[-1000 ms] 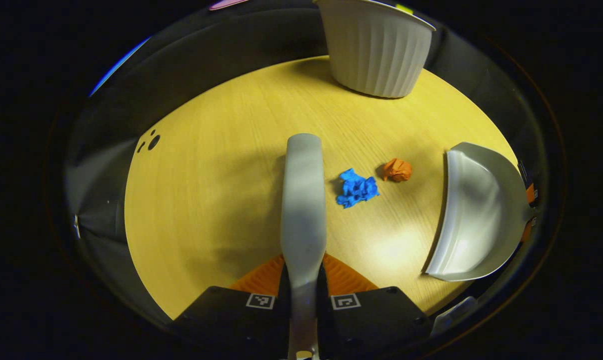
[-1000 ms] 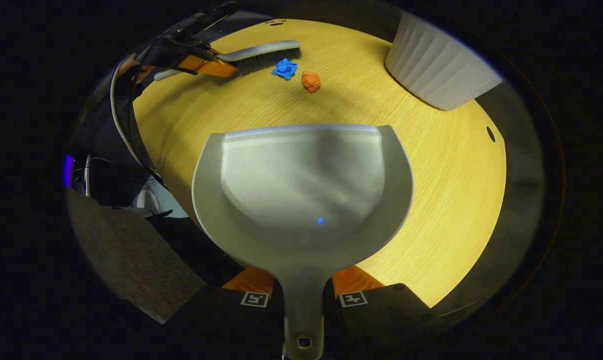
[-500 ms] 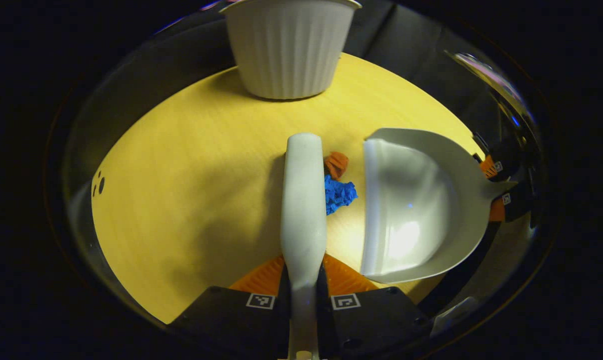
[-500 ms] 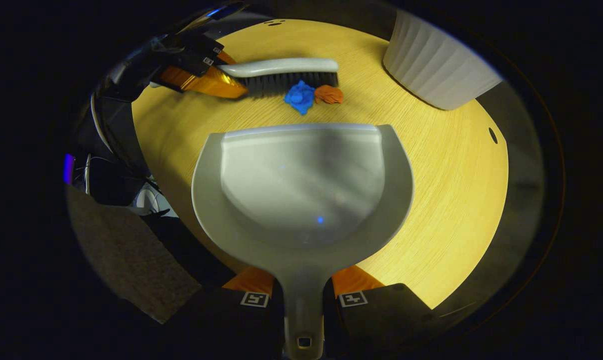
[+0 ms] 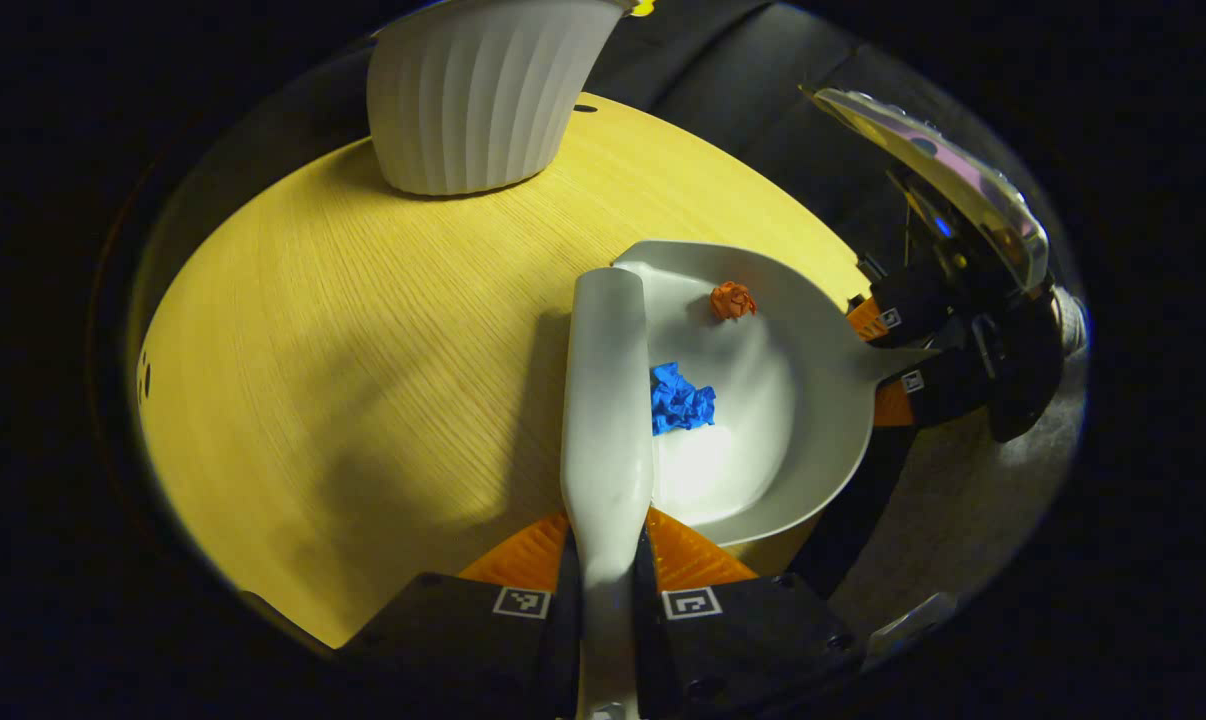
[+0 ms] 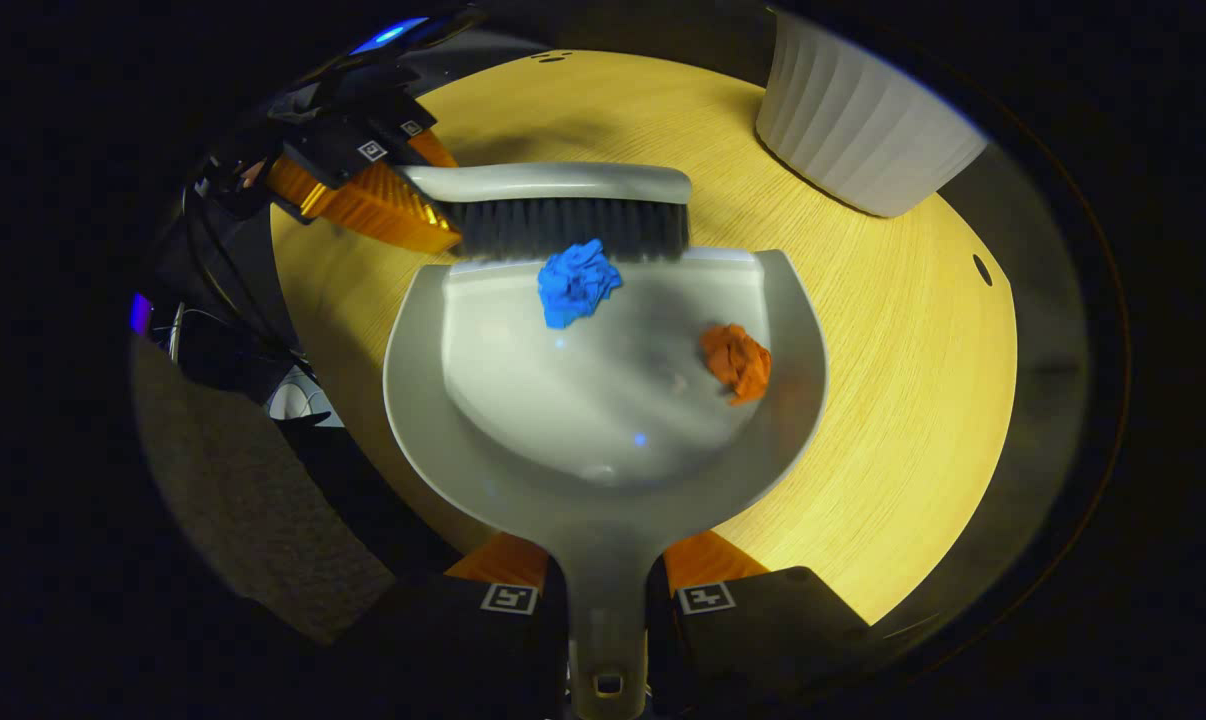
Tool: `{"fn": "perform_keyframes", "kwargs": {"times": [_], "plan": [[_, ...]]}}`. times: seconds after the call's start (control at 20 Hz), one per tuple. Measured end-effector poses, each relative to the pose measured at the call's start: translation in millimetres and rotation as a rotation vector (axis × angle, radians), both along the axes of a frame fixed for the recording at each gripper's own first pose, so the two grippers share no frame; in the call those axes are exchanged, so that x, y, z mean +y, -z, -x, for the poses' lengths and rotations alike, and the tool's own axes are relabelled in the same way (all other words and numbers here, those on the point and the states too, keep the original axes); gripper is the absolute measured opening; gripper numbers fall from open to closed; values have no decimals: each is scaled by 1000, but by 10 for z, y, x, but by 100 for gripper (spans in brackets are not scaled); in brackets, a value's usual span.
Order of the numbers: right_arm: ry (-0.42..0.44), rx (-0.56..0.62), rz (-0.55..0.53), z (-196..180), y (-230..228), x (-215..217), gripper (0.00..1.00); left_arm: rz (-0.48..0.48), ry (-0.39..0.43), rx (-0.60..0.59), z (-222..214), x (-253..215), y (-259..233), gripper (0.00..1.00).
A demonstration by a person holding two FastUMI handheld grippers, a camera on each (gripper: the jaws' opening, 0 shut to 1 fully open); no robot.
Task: Pick up the small broom and dustpan from the desktop, sweep the trash into the dustpan with the broom, and then empty the trash into the garbage bin.
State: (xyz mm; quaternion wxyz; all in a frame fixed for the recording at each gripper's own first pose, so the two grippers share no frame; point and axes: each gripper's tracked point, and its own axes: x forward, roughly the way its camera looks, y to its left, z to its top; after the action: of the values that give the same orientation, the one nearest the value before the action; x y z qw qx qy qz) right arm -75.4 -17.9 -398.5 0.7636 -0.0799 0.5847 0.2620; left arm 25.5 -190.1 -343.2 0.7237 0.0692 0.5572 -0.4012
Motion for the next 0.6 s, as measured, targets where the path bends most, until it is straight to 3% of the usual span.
{"fn": "perform_keyframes", "kwargs": {"times": [0.15, 0.45, 0.6], "plan": [[45, -23, -16, -9, -1, 17, 36, -18, -87, -31, 12, 159, -57, 26], [150, -55, -57, 44, -439, -87, 39, -59, -411, -75, -2, 804, -244, 27], [203, -48, -20, -2, -798, -305, 36, -82, -487, -94, 105, 1014, -258, 25]]}}
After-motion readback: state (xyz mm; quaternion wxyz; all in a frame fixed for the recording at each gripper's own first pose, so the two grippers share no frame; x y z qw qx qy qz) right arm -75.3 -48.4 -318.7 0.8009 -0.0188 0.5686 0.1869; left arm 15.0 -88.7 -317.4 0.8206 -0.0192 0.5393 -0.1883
